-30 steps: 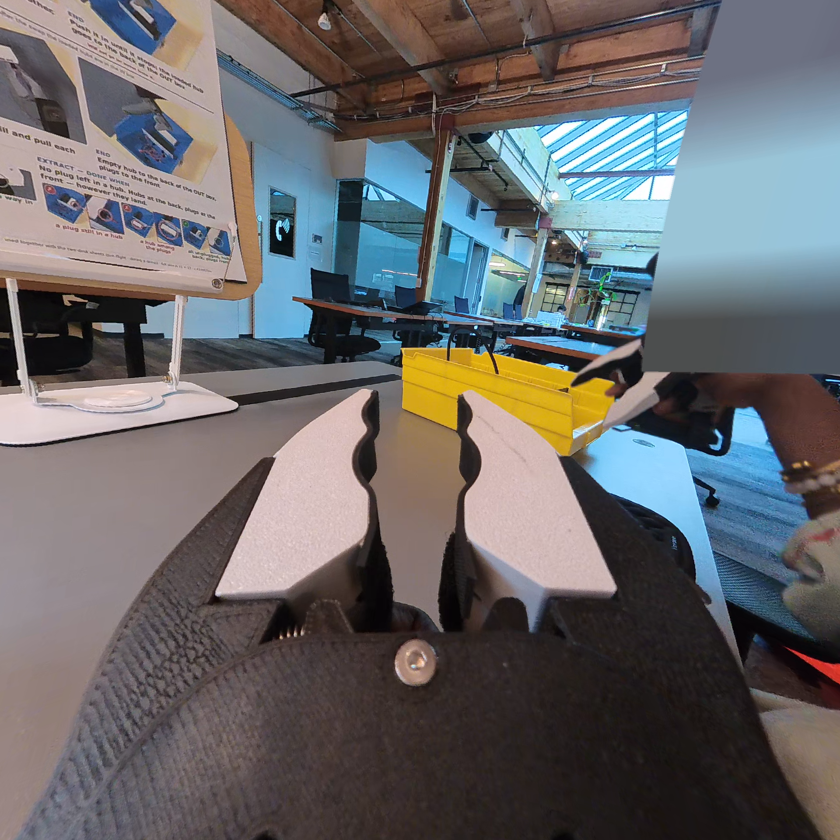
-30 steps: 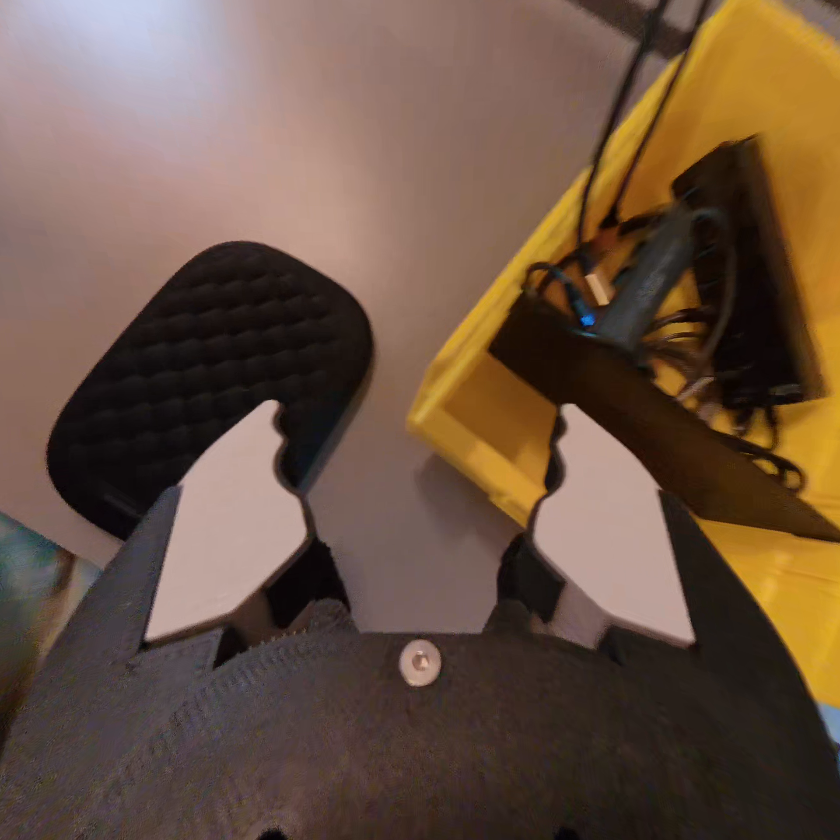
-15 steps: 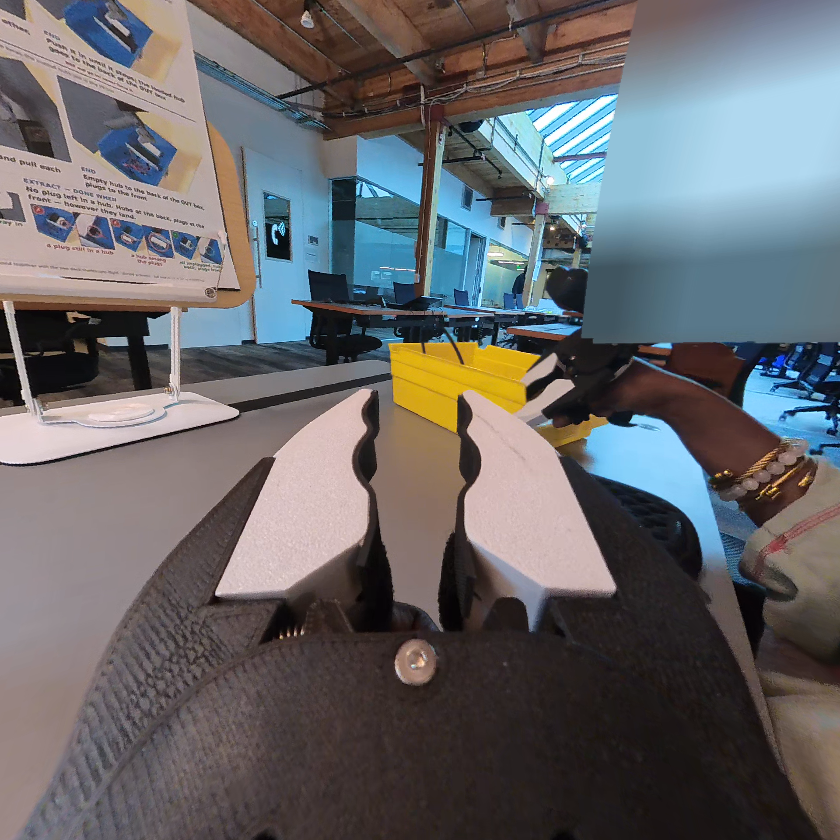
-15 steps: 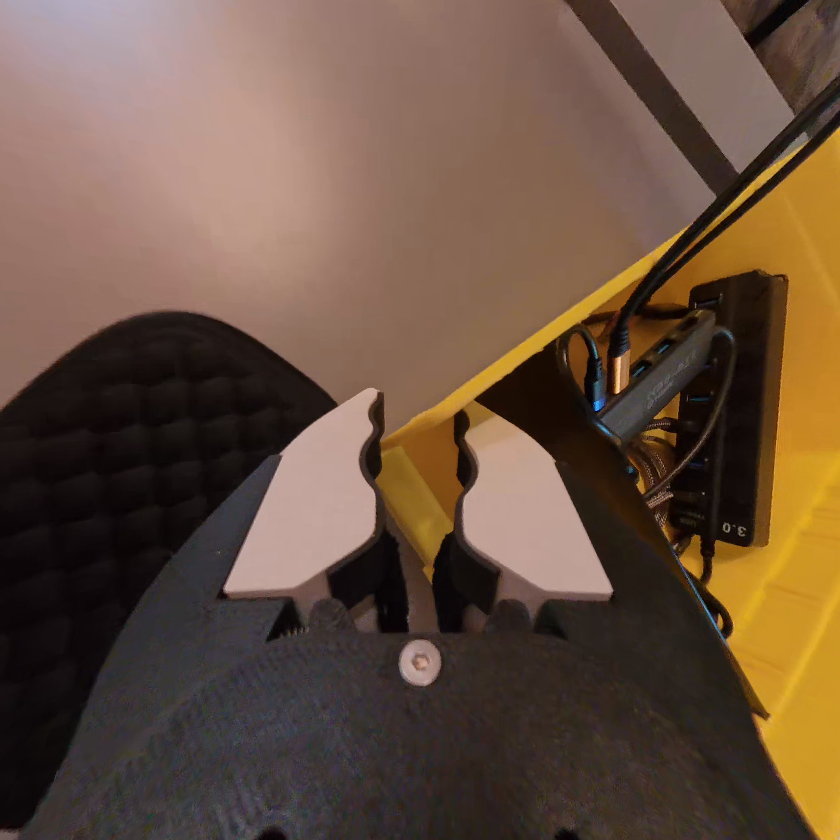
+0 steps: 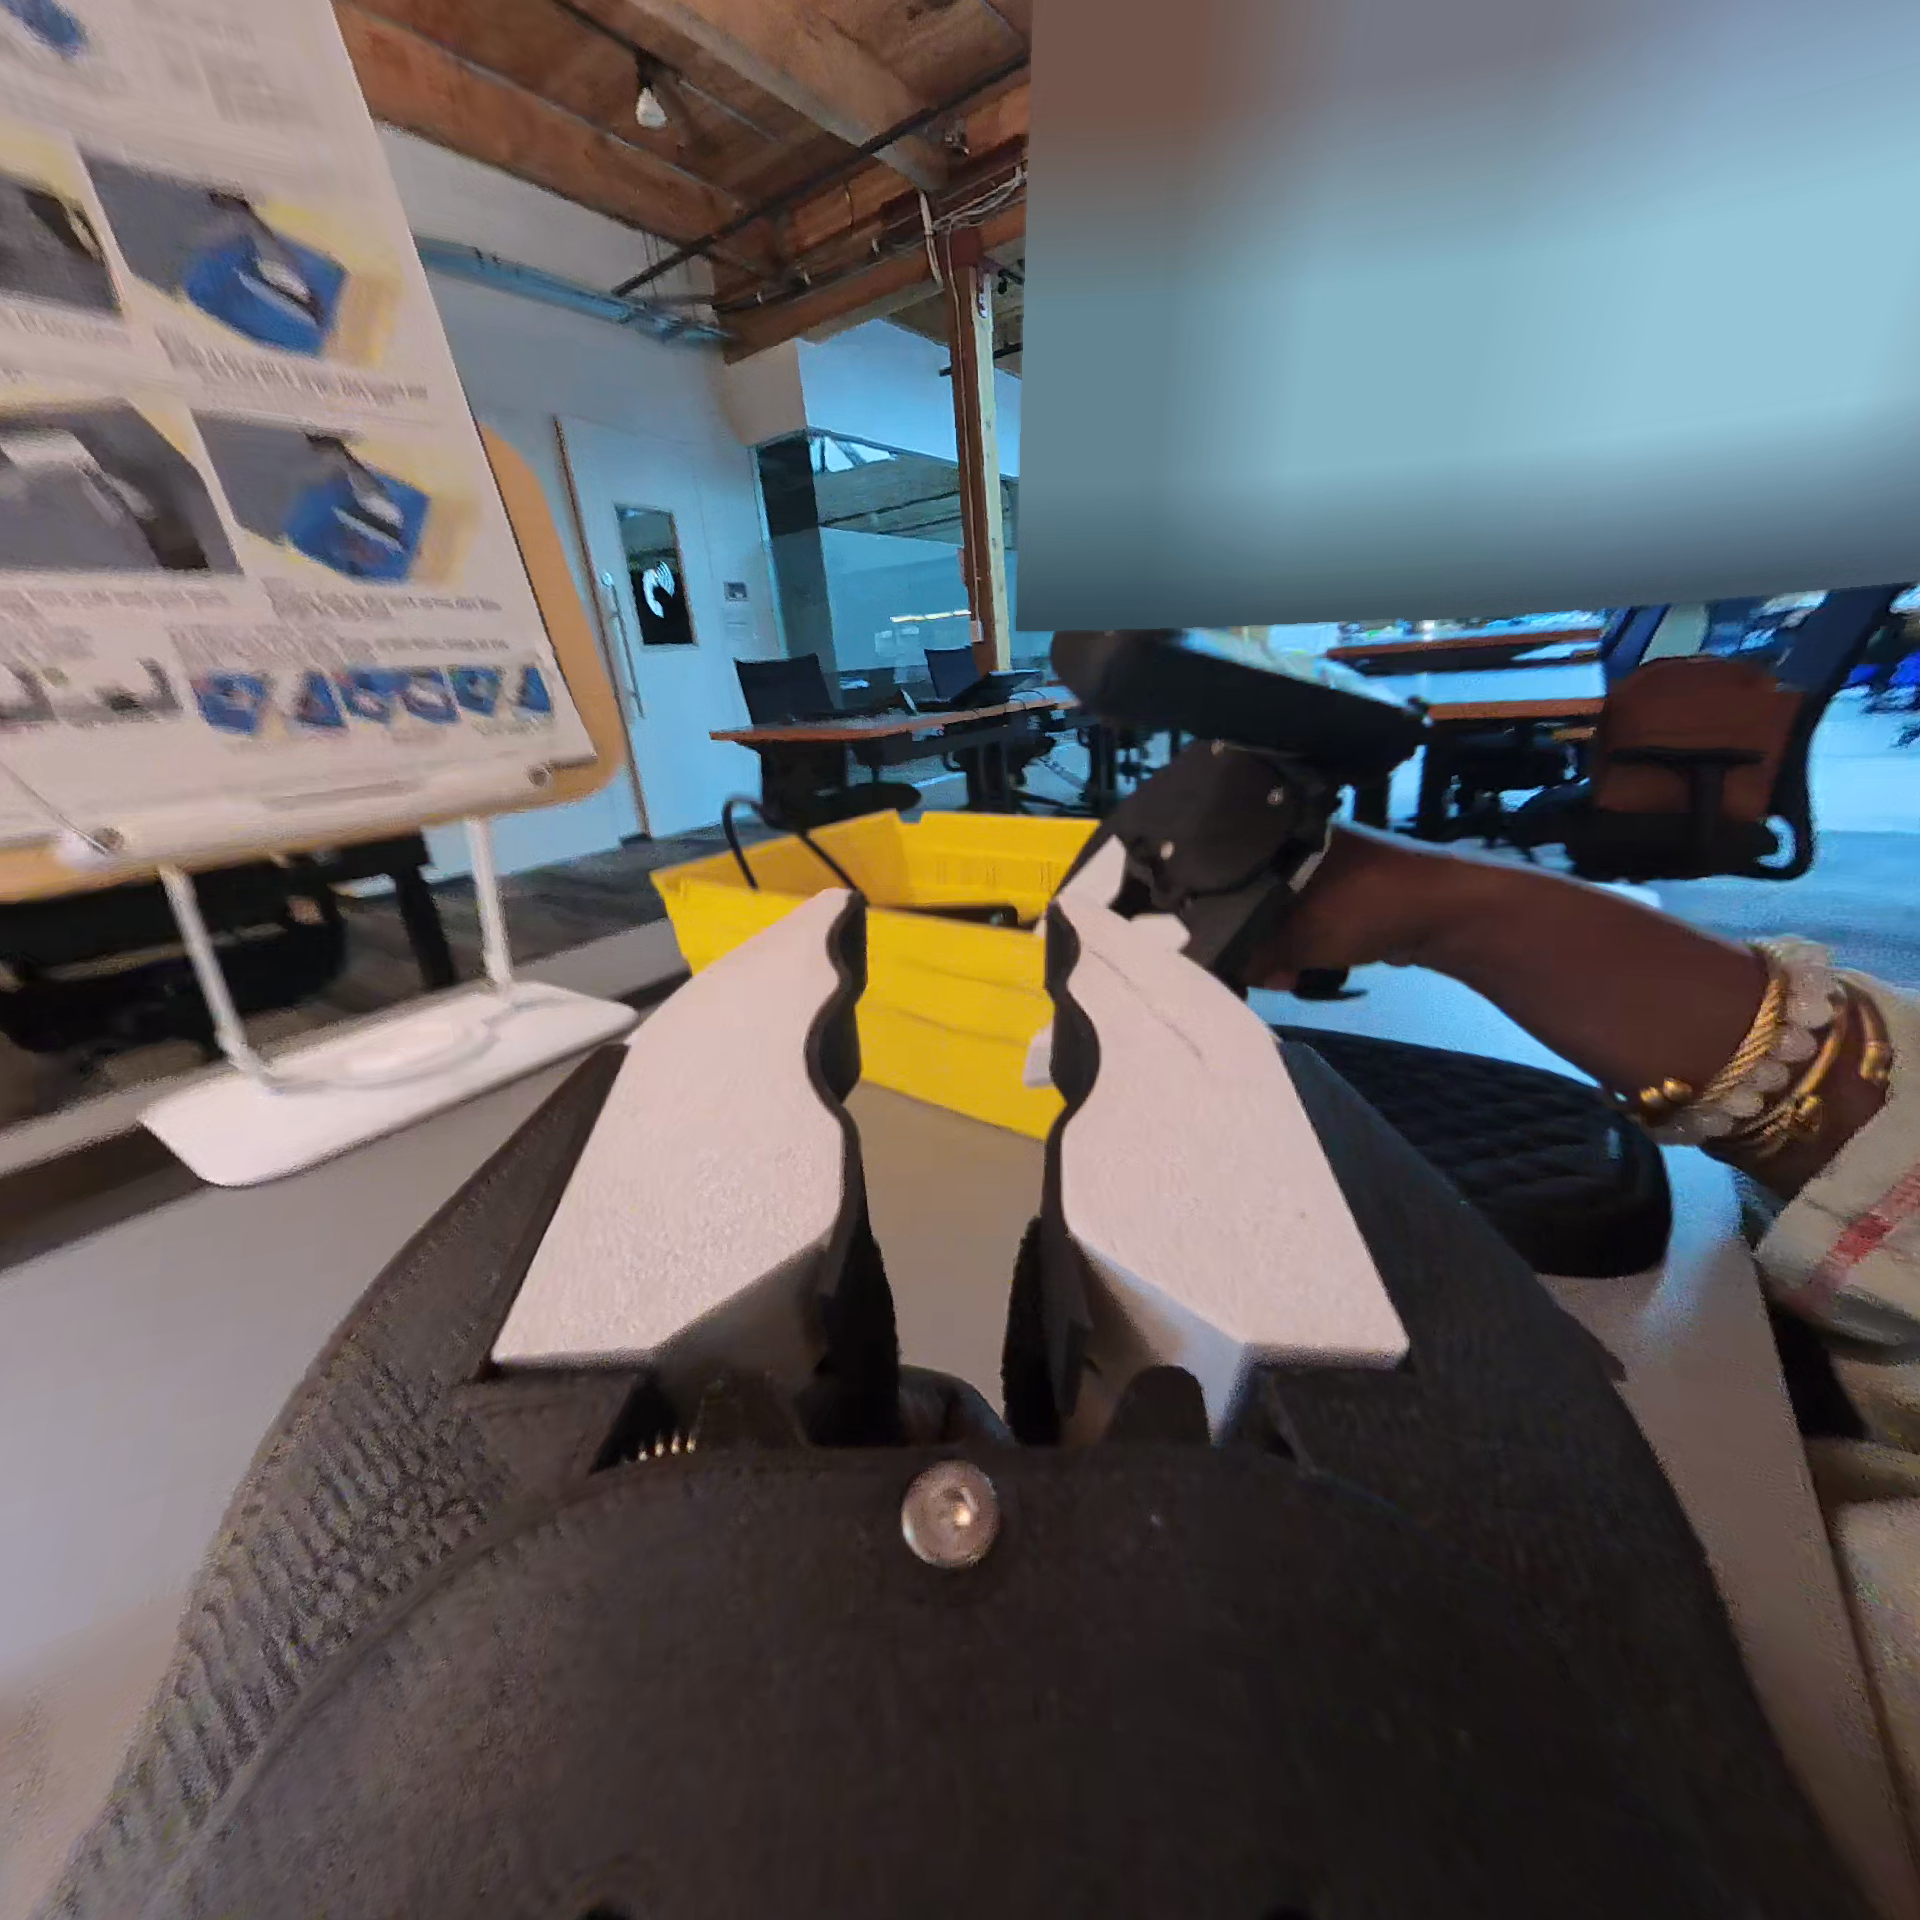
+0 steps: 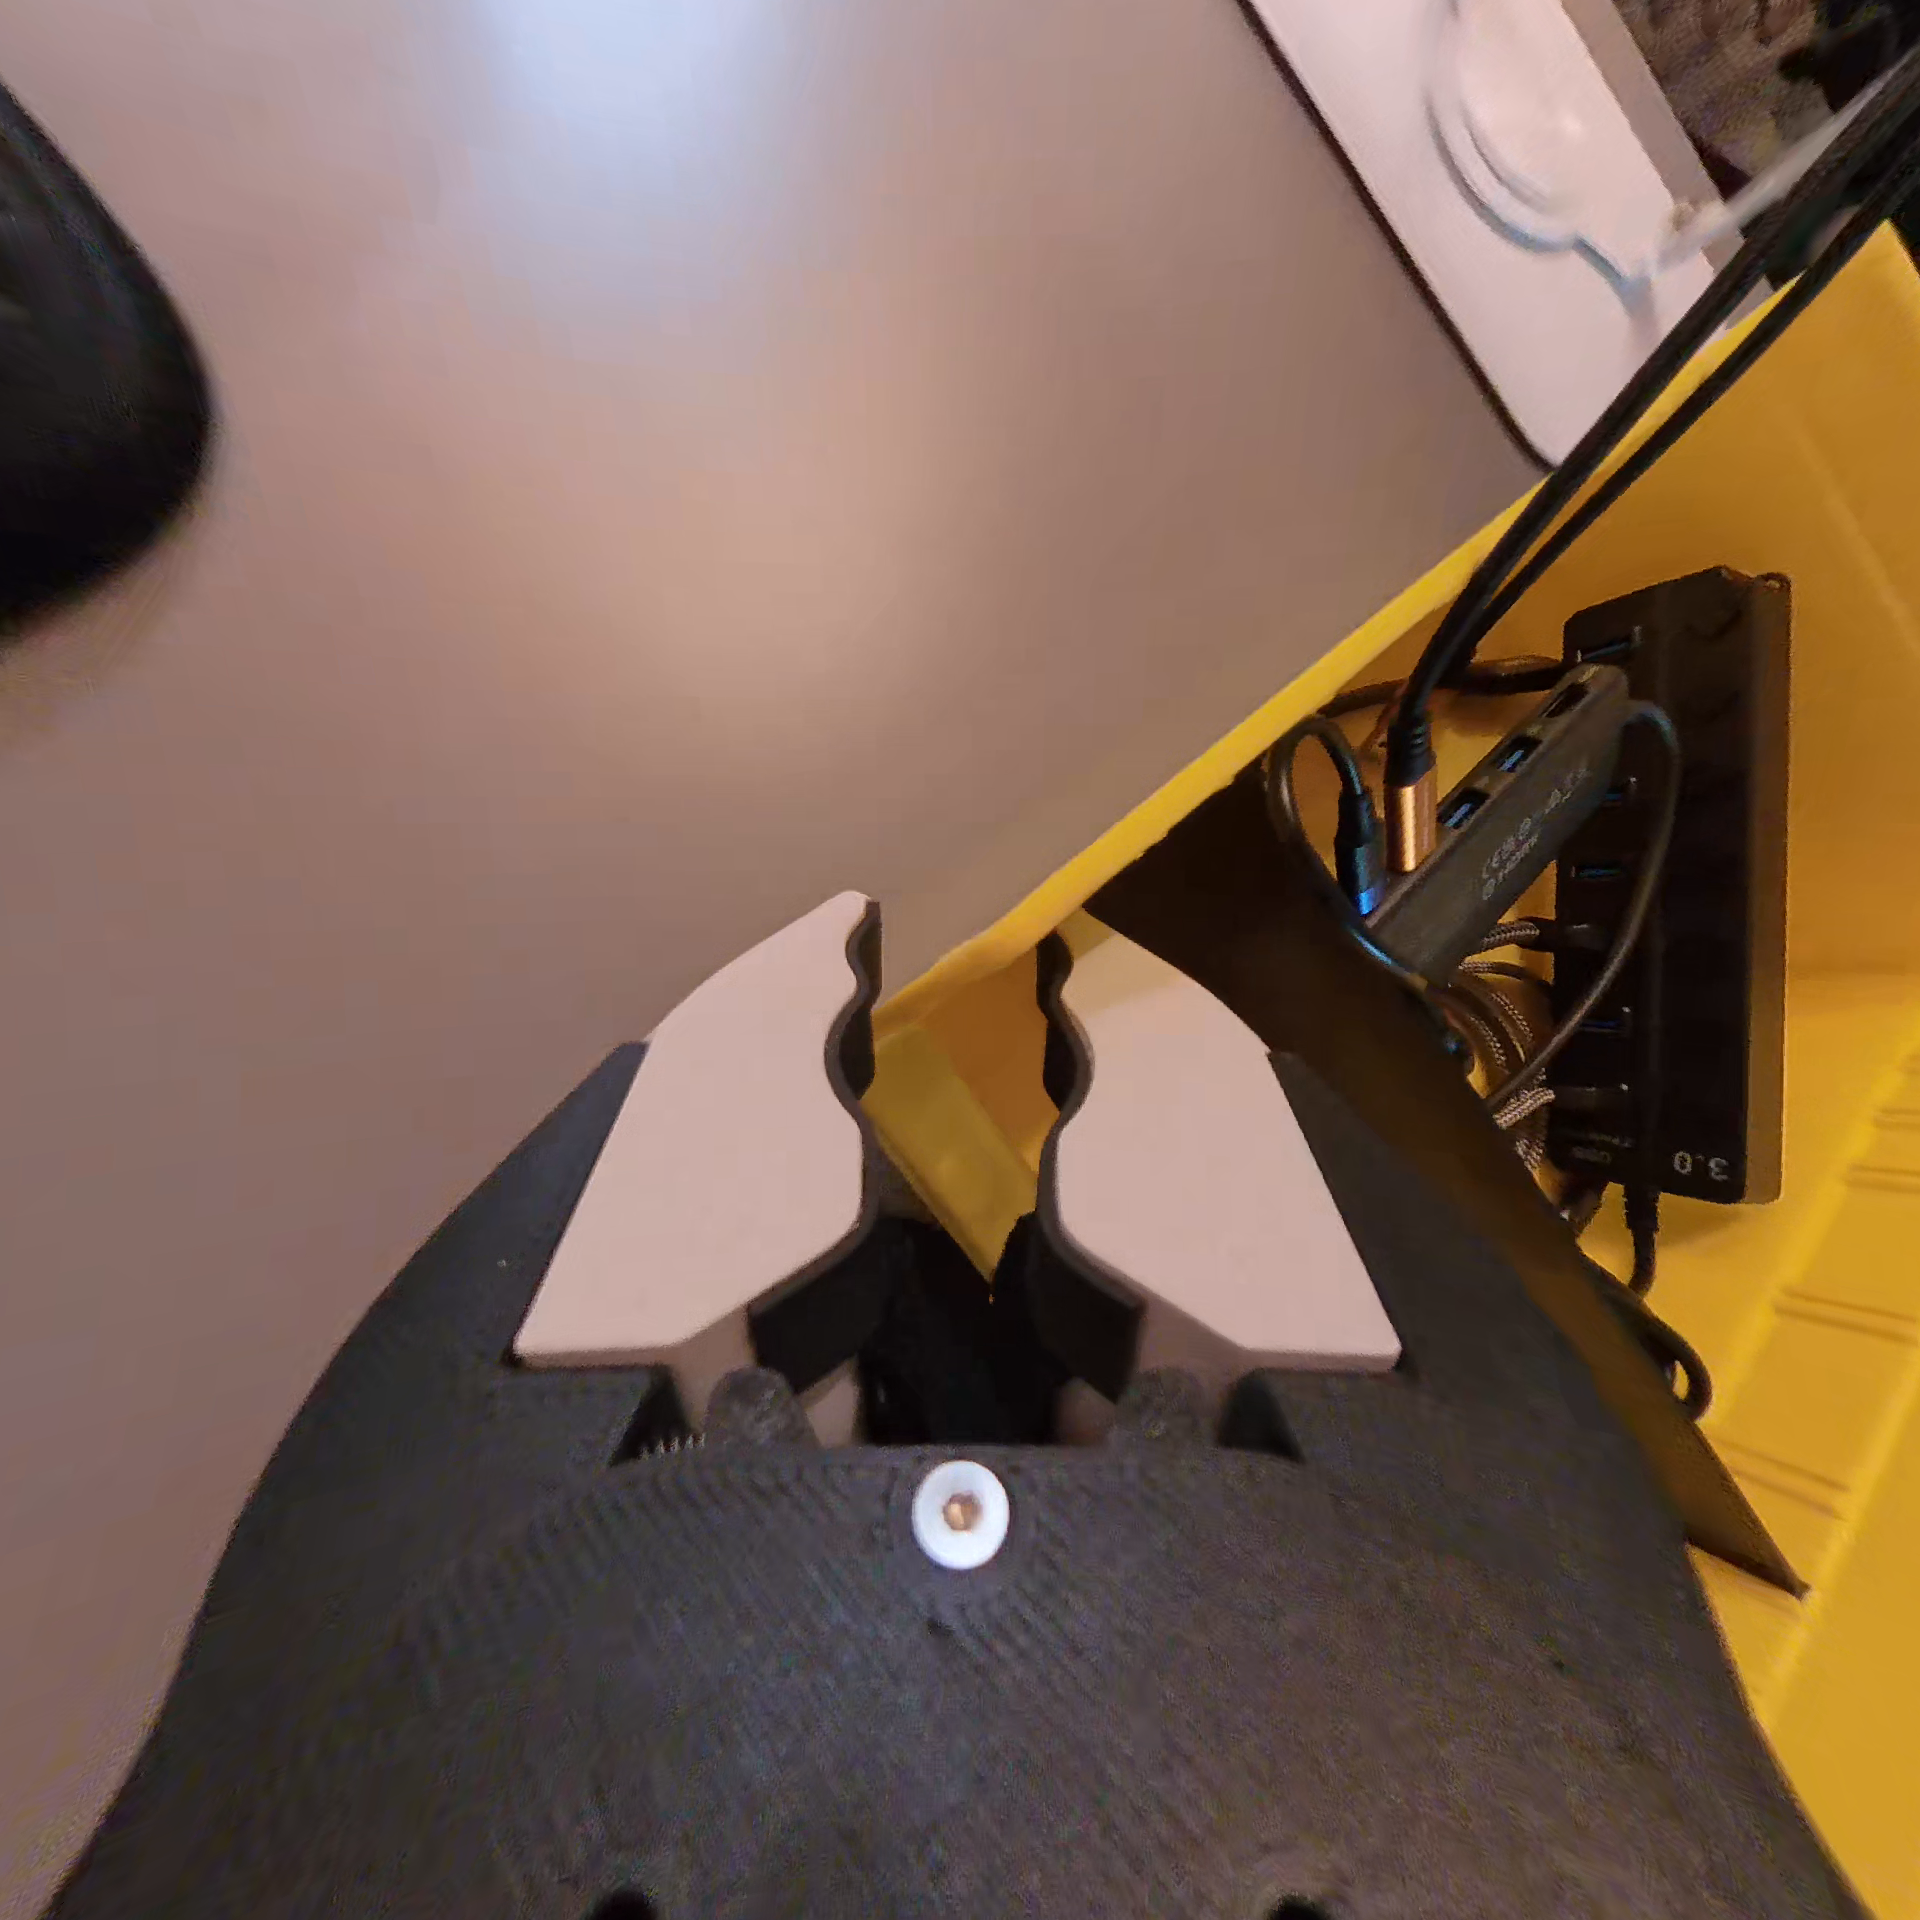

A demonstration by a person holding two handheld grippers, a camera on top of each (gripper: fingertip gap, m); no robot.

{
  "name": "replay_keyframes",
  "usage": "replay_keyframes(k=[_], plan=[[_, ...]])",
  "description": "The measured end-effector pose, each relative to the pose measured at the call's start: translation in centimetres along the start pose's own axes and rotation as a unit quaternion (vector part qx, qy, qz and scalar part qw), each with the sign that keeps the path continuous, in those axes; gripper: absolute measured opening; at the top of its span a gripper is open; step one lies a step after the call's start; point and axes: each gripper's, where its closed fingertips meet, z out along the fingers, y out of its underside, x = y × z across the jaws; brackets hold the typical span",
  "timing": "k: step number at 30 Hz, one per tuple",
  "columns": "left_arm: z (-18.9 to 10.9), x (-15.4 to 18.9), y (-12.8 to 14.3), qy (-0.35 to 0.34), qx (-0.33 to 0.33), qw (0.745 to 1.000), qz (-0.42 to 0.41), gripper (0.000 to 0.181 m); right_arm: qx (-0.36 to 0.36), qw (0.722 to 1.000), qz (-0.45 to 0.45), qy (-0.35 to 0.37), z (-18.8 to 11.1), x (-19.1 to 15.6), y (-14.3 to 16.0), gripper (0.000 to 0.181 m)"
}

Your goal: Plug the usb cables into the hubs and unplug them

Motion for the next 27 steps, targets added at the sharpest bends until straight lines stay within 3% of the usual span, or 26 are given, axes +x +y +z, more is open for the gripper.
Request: replay_keyframes(k=[6, 10, 16, 24, 27], plan=[[-6.9, -2.6, -8.9, -0.042, 0.049, 0.996, 0.069, 0.033, 0.032, 0.998, -0.033, -0.043, 2.5, -5.5, -6.0, 0.029], [-13.1, -6.6, -11.3, -0.140, 0.019, 0.982, 0.121, 0.033, 0.045, 0.996, -0.051, -0.063, 4.1, -8.5, -9.6, 0.029], [-23.1, -13.9, -10.4, -0.332, -0.075, 0.931, 0.131, 0.033, 0.067, 0.990, -0.077, -0.095, 6.5, -12.3, -14.6, 0.030], [-30.4, -18.1, -6.7, -0.434, -0.164, 0.881, 0.091, 0.036, 0.123, 0.975, -0.085, -0.166, 8.7, -15.9, -19.5, 0.034], [-32.8, -19.8, -3.8, -0.466, -0.199, 0.861, 0.043, 0.041, 0.162, 0.962, -0.075, -0.206, 8.1, -17.1, -20.0, 0.041]])
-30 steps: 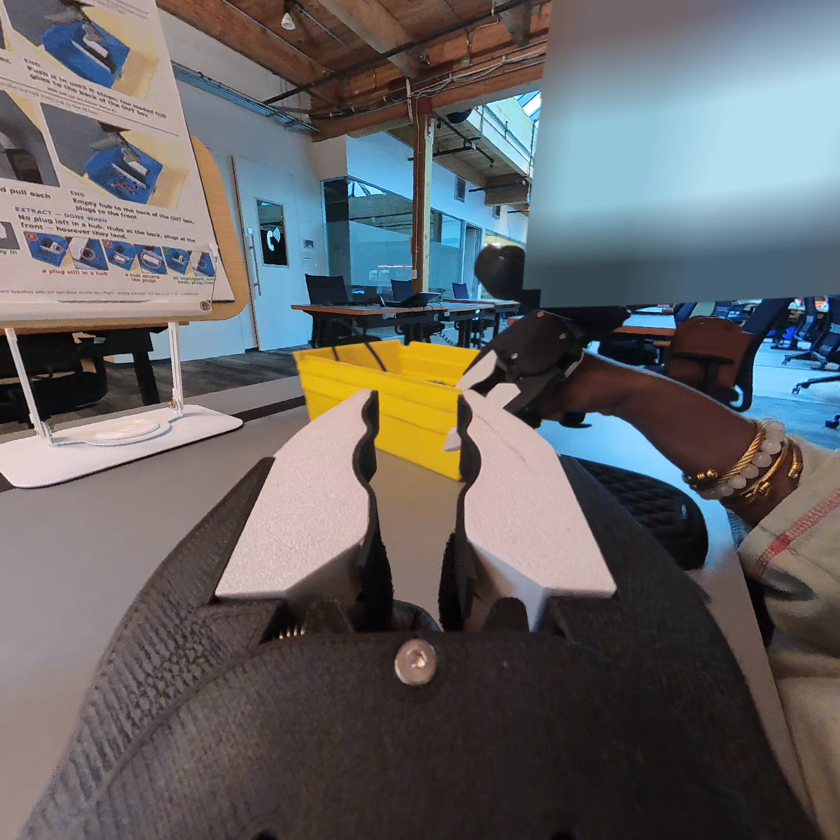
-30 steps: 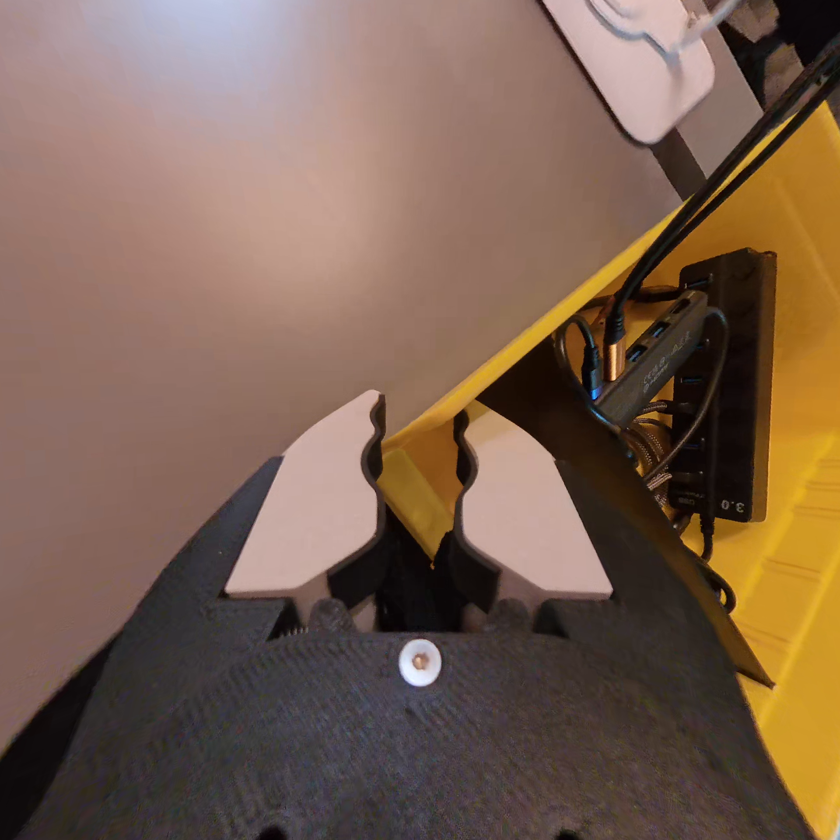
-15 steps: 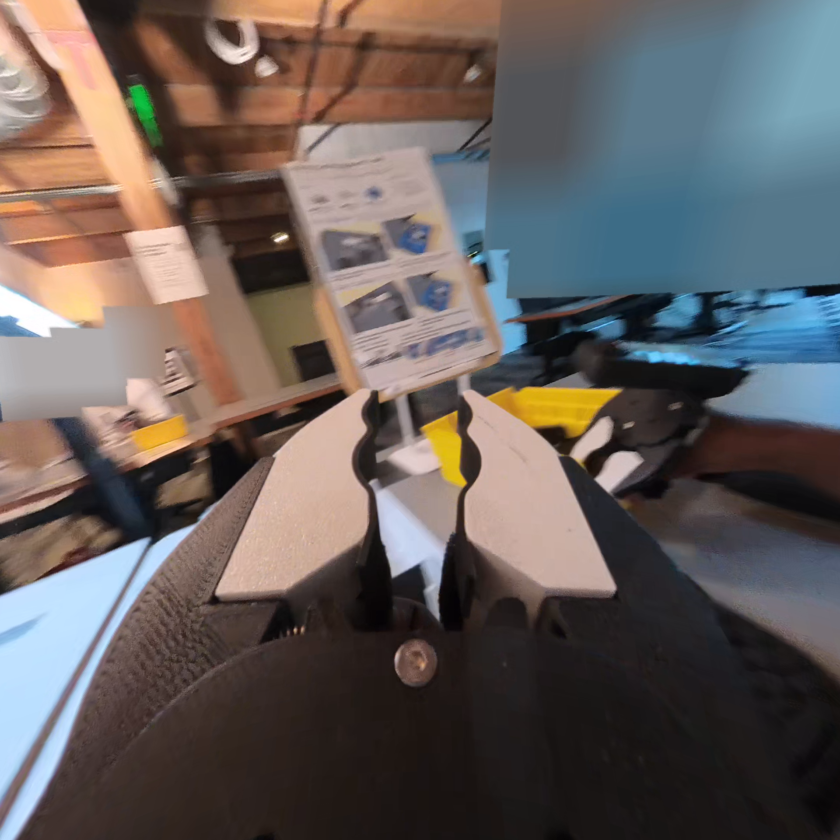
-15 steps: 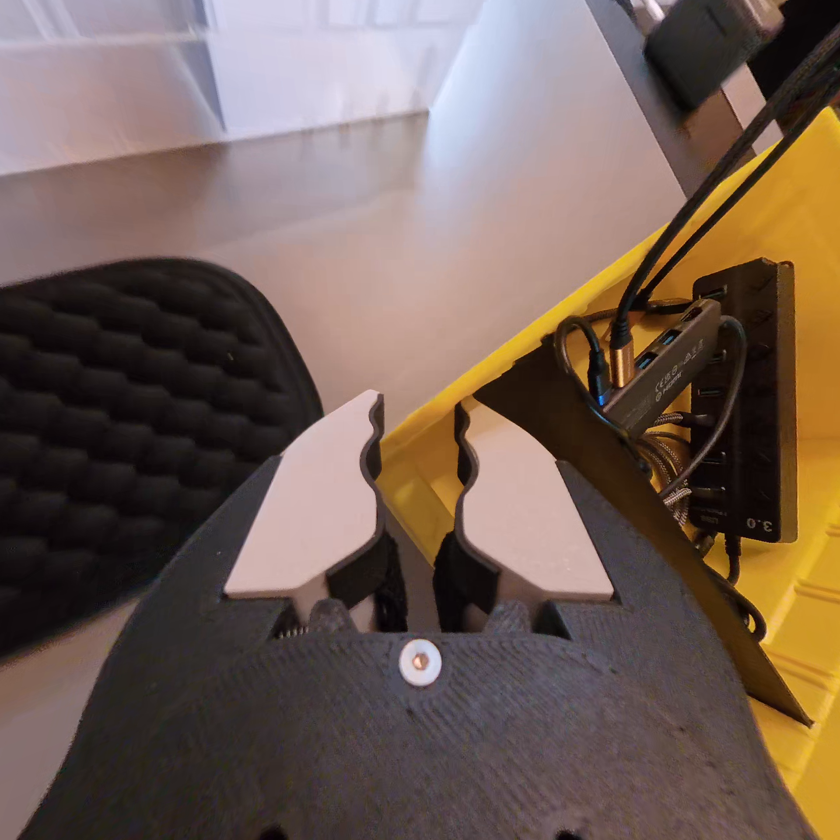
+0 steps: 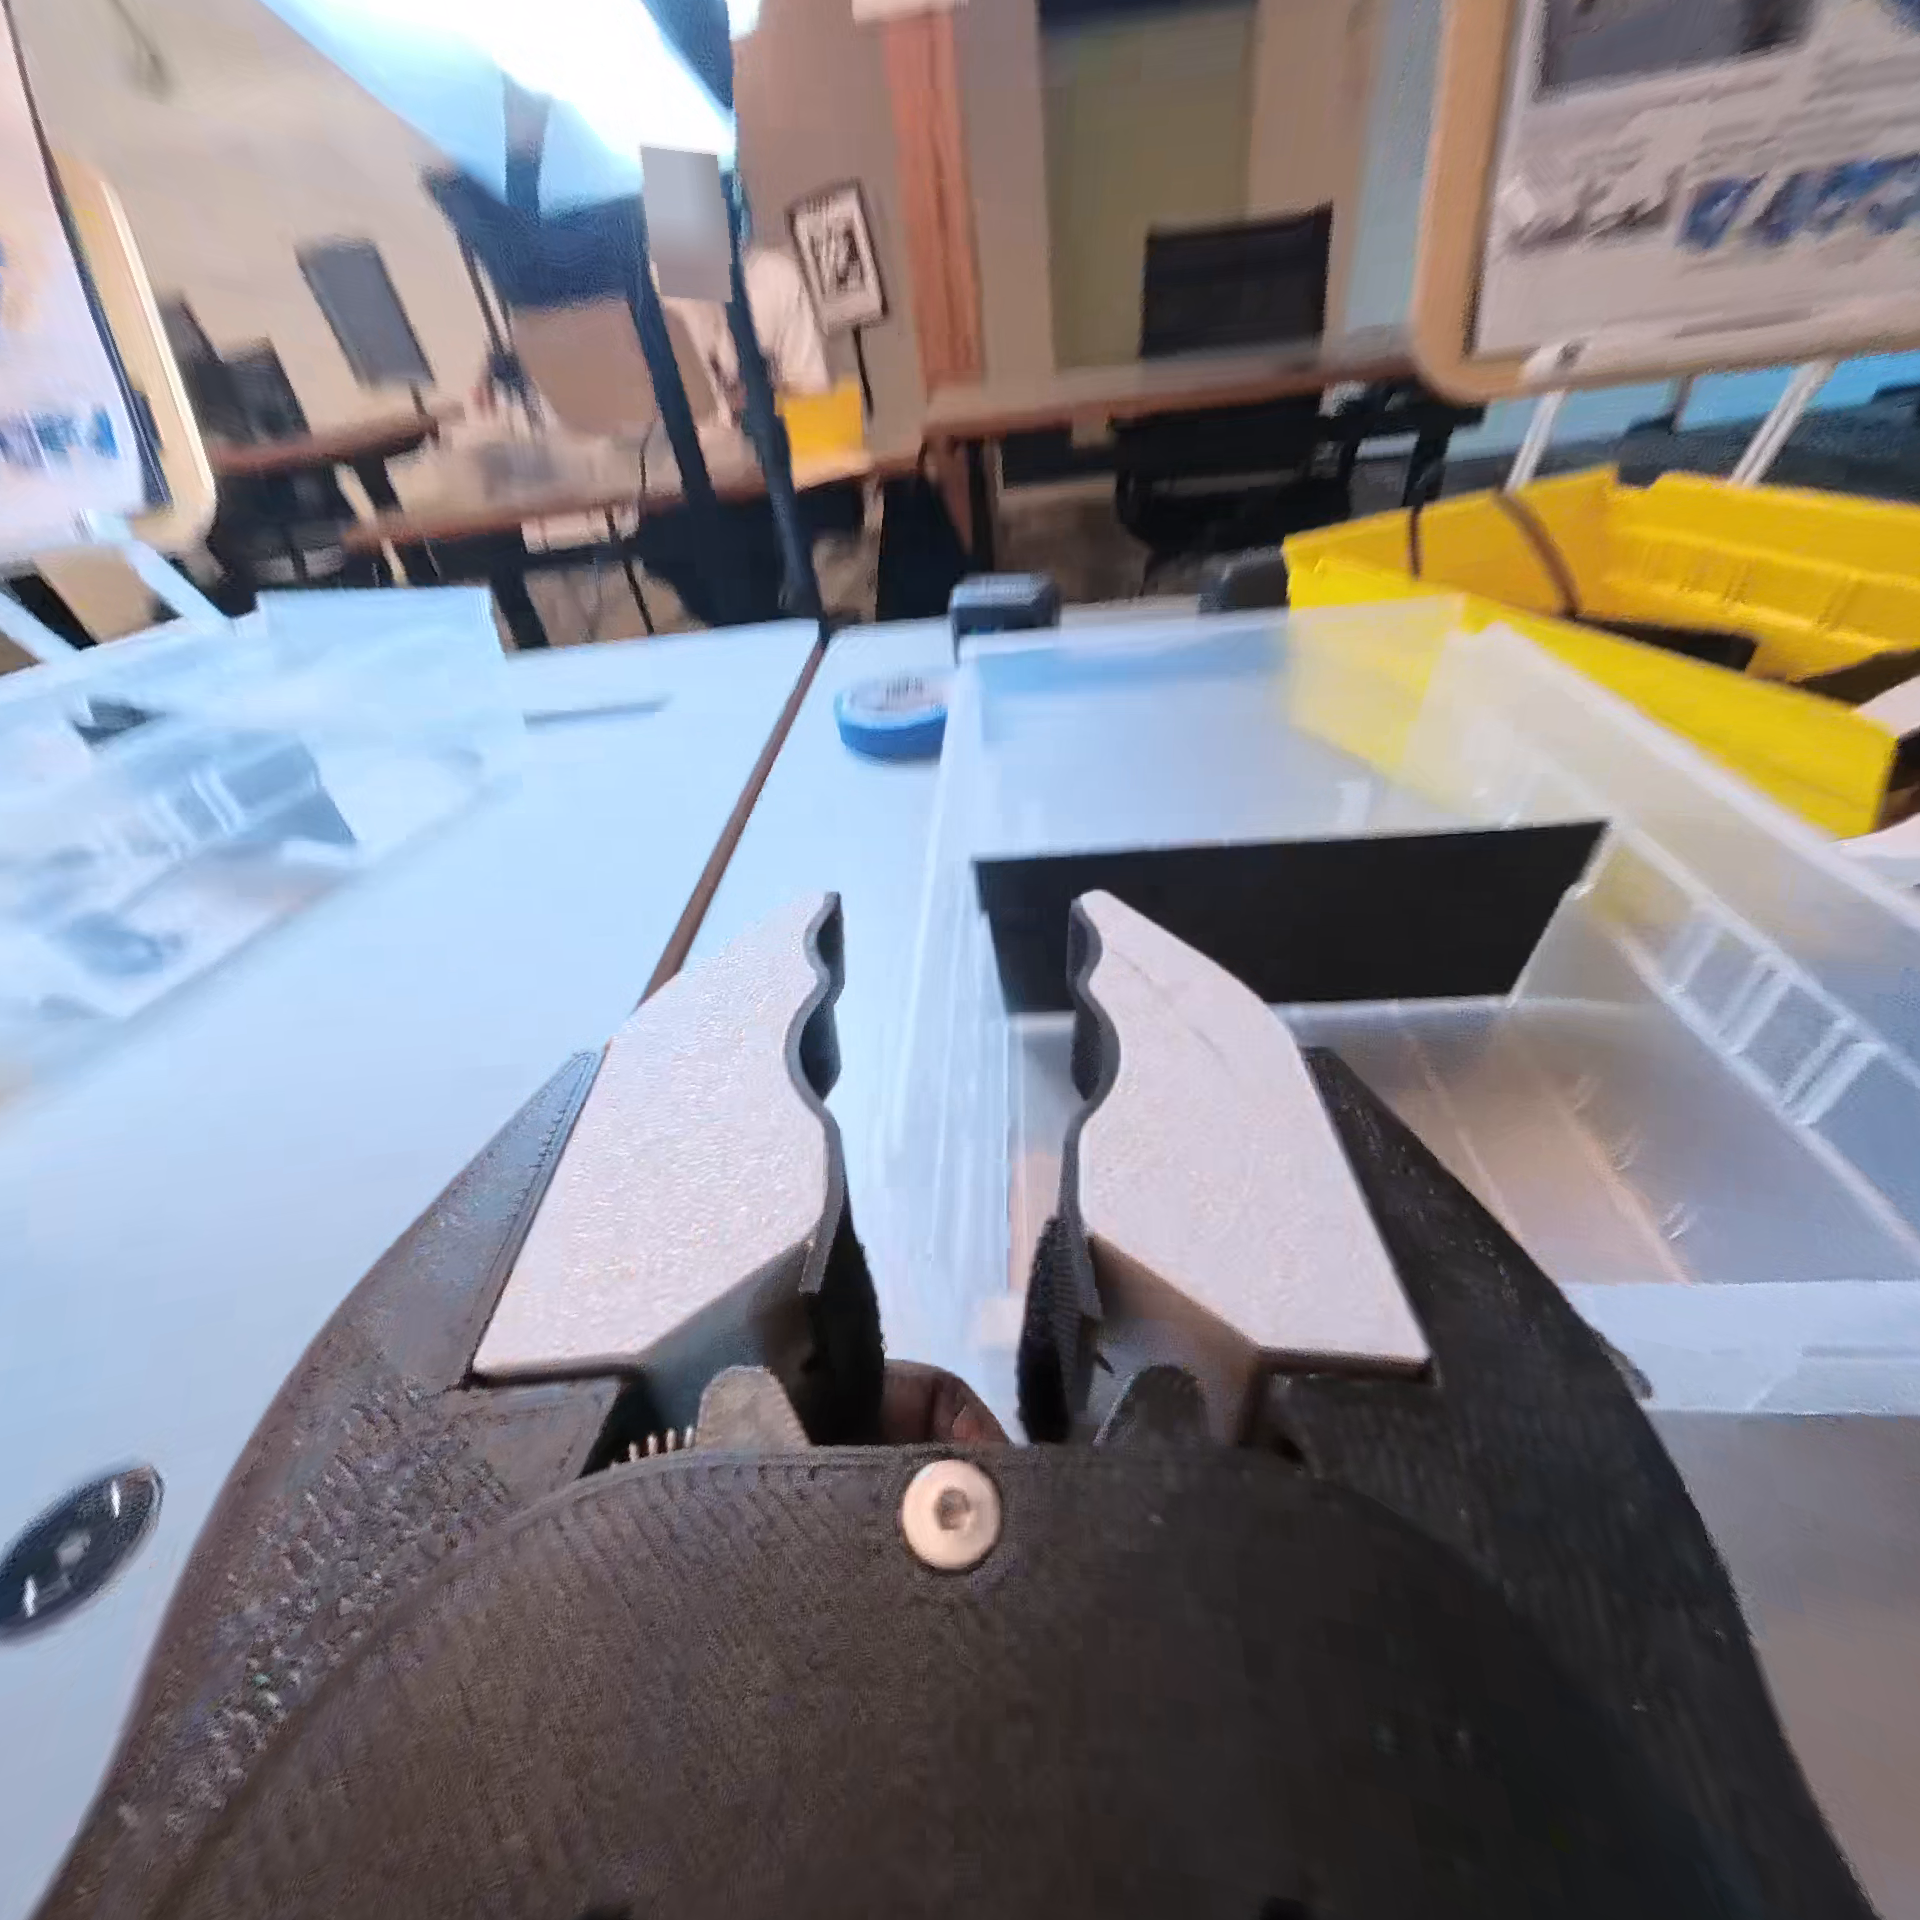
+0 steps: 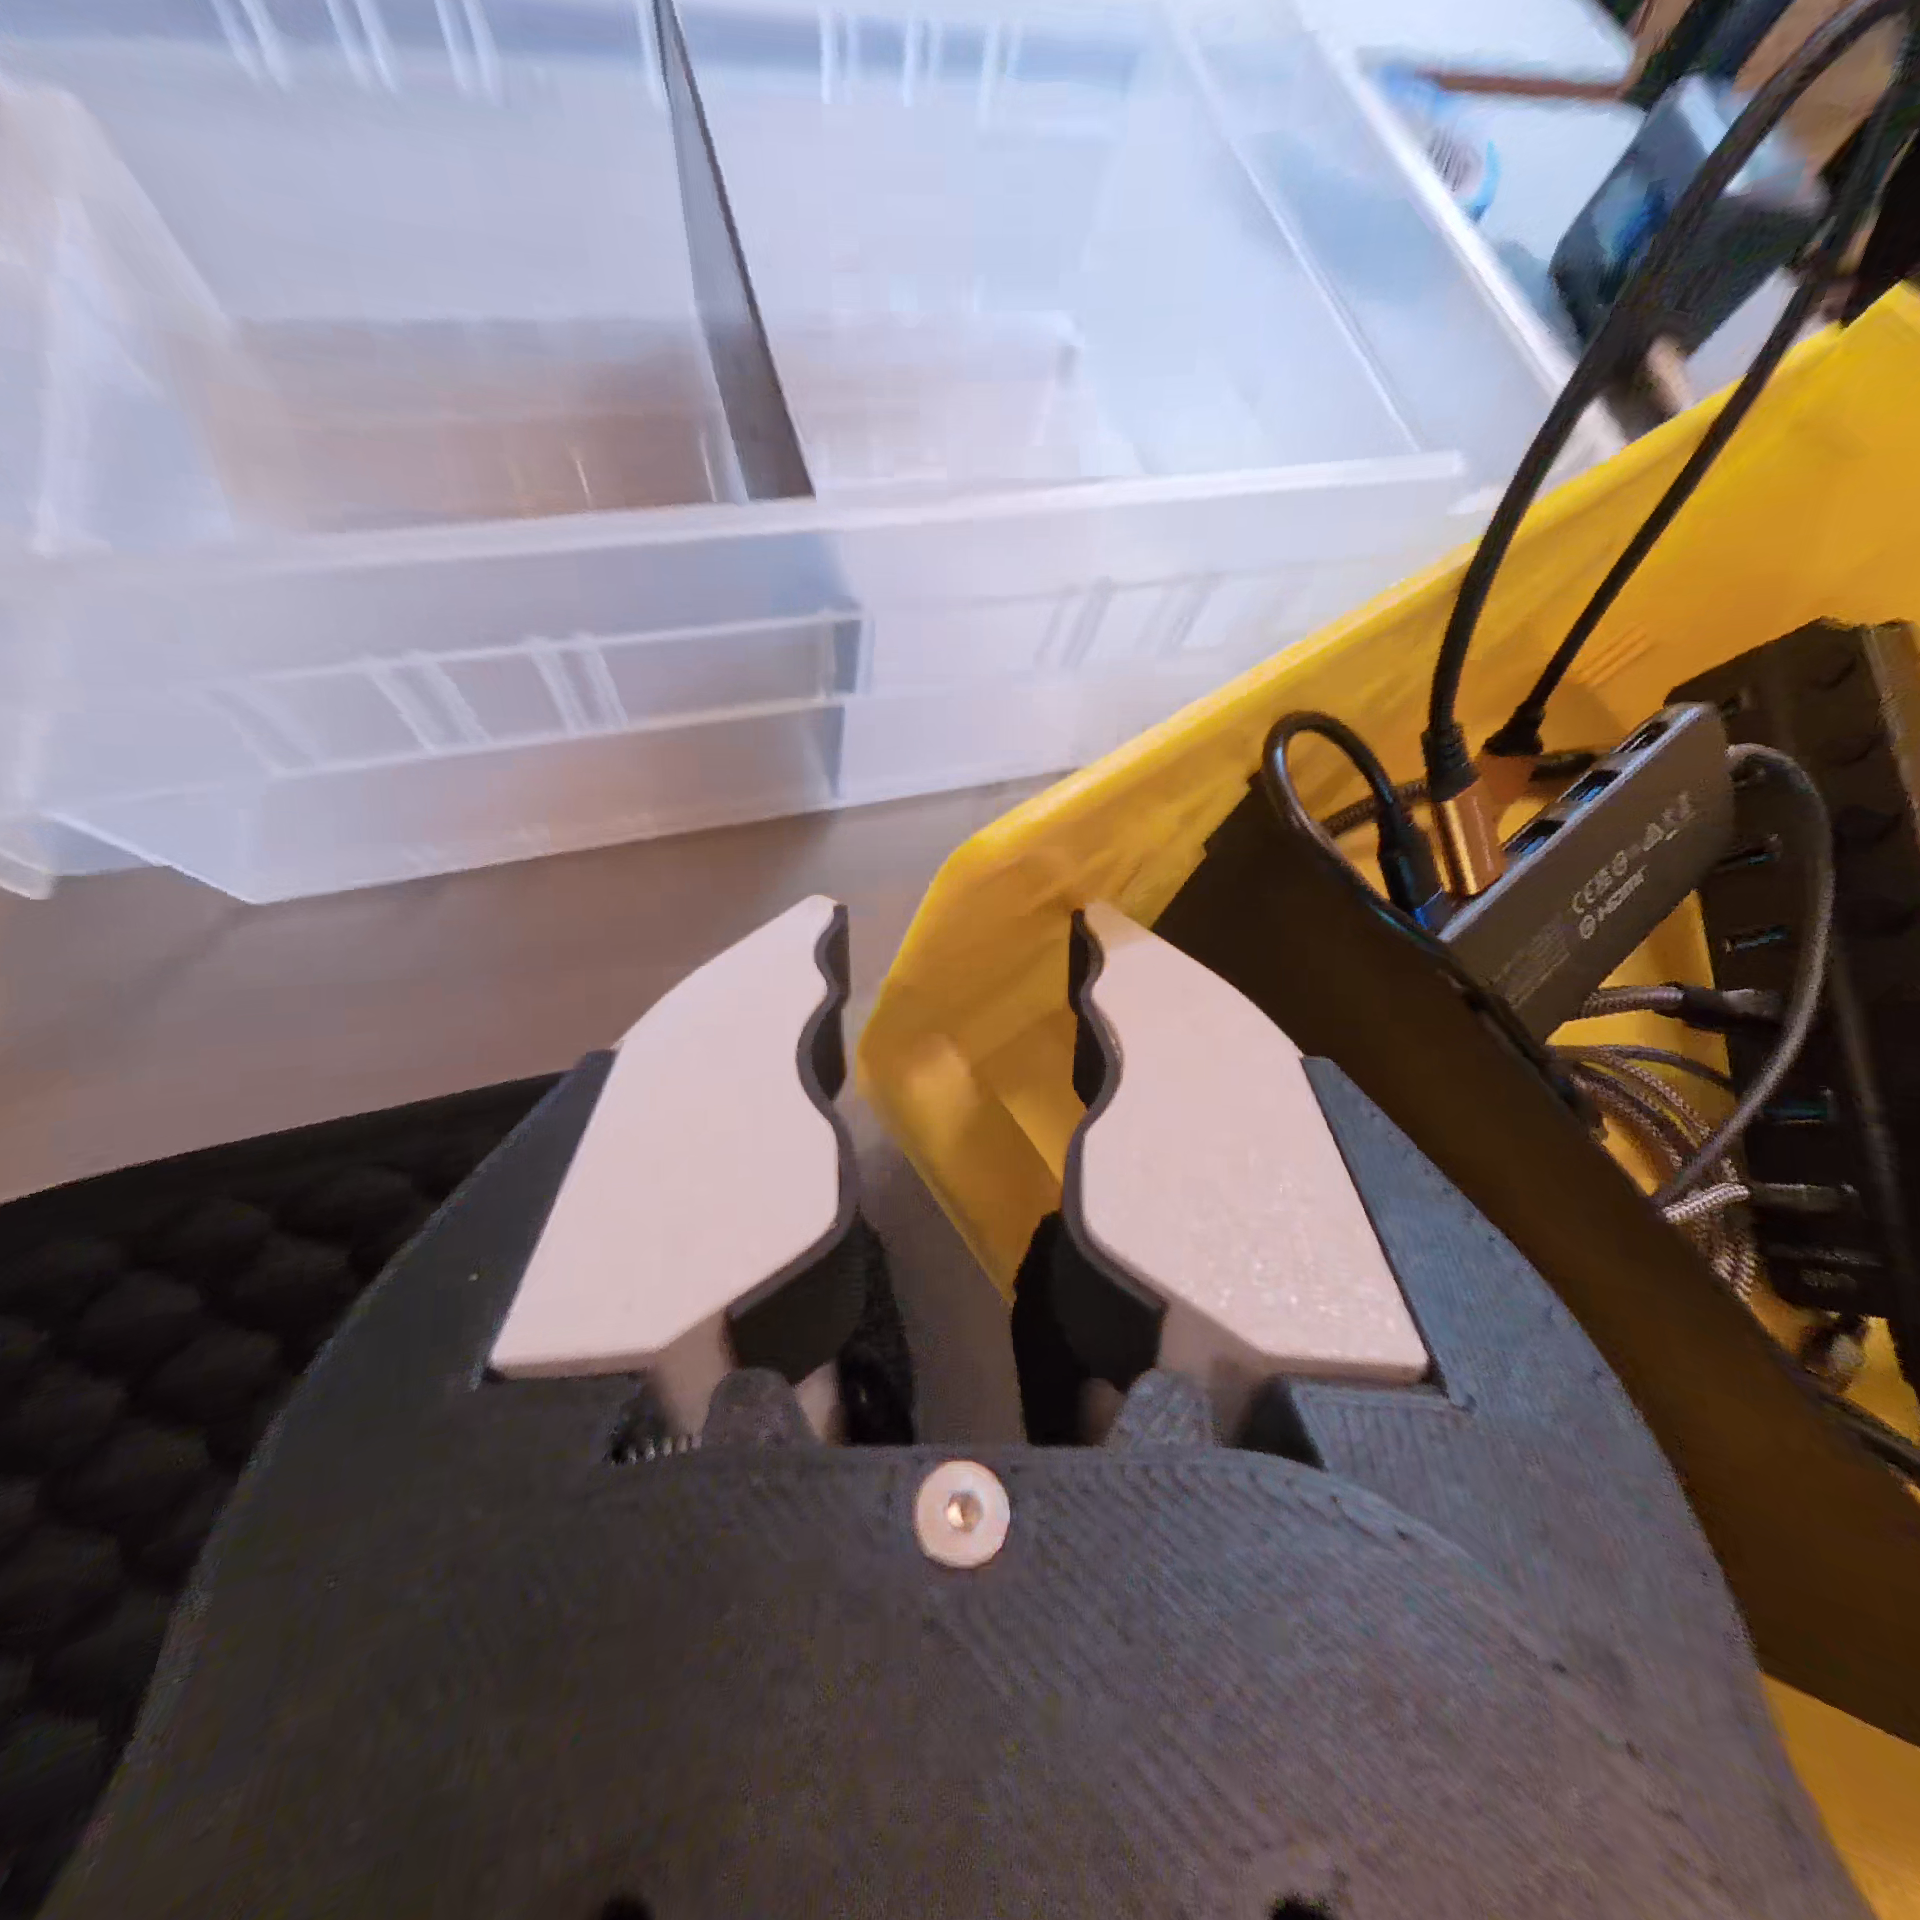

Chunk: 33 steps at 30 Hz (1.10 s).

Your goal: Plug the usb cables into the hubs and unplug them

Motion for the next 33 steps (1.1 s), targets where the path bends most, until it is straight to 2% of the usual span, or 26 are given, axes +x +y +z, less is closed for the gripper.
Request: replay_keyframes(k=[3, 6, 8, 9, 10, 11, 12, 15, 17, 20, 21, 22, 23, 24, 26, 28, 30, 33], plan=[[0.9, -0.3, 3.7, 0.015, -0.083, 0.996, -0.019, 0.048, 0.072, 0.997, 0.008, 0.019, -1.6, -0.3, -1.3, 0.045], [1.0, 1.0, 6.0, 0.049, -0.160, 0.986, -0.017, 0.047, 0.147, 0.988, 0.030, 0.023, -3.8, -2.1, -2.8, 0.047], [0.4, 1.7, 6.1, 0.062, -0.190, 0.979, -0.031, 0.031, 0.200, 0.979, 0.035, -0.009, -4.7, -4.9, -3.7, 0.052], [-0.4, 3.2, 6.1, 0.107, -0.207, 0.971, -0.047, 0.030, 0.212, 0.976, 0.033, -0.033, -4.7, -6.5, -3.8, 0.059], [-1.3, 4.5, 6.0, 0.148, -0.222, 0.962, -0.060, 0.031, 0.207, 0.977, 0.033, -0.046, -4.5, -7.4, -3.5, 0.046], [-1.9, 5.0, 6.1, 0.160, -0.239, 0.956, -0.057, 0.038, 0.203, 0.978, 0.037, -0.044, -4.4, -7.6, -3.1, 0.059], [-2.4, 4.8, 6.5, 0.153, -0.256, 0.954, -0.039, 0.039, 0.210, 0.976, 0.043, -0.045, -4.6, -7.6, -3.1, 0.073], [-2.1, 4.8, 6.7, 0.141, -0.264, 0.954, -0.013, 0.055, 0.225, 0.968, 0.084, -0.073, -5.3, -7.7, -3.6, 0.086], [-1.0, 4.8, 6.6, 0.133, -0.250, 0.959, -0.022, 0.056, 0.228, 0.962, 0.111, -0.104, -5.6, -8.7, -3.9, 0.095], [0.8, 3.2, 7.3, 0.073, -0.248, 0.966, -0.016, 0.050, 0.204, 0.962, 0.122, -0.131, -4.9, -11.2, -3.7, 0.101], [1.3, 3.1, 7.5, 0.066, -0.245, 0.967, -0.009, 0.041, 0.182, 0.969, 0.111, -0.124, -4.3, -11.9, -3.3, 0.098], [1.7, 3.4, 7.4, 0.071, -0.235, 0.969, -0.005, 0.022, 0.153, 0.978, 0.093, -0.104, -3.5, -12.1, -2.9, 0.092], [2.0, 3.1, 7.3, 0.053, -0.230, 0.972, -0.005, 0.013, 0.125, 0.986, 0.074, -0.082, -2.7, -12.1, -2.4, 0.080], [2.1, 2.8, 7.3, 0.037, -0.236, 0.971, 0.000, 0.008, 0.101, 0.991, 0.058, -0.066, -2.1, -12.1, -2.1, 0.059], [2.0, 2.4, 6.5, 0.017, -0.225, 0.974, 0.018, 0.007, 0.093, 0.995, 0.018, -0.024, -1.5, -11.4, -2.2, 0.046], [1.7, 2.0, 4.1, -0.010, -0.176, 0.984, 0.017, 0.006, 0.107, 0.993, -0.033, 0.020, -1.4, -10.7, -2.8, 0.035], [1.0, 1.5, 1.7, -0.053, -0.142, 0.987, 0.054, 0.006, 0.137, 0.987, -0.067, 0.052, -2.1, -10.4, -4.1, 0.030], [-0.5, 1.7, -1.9, -0.086, -0.085, 0.990, 0.068, 0.006, 0.188, 0.971, -0.110, 0.097, -4.2, -9.7, -6.0, 0.027]])
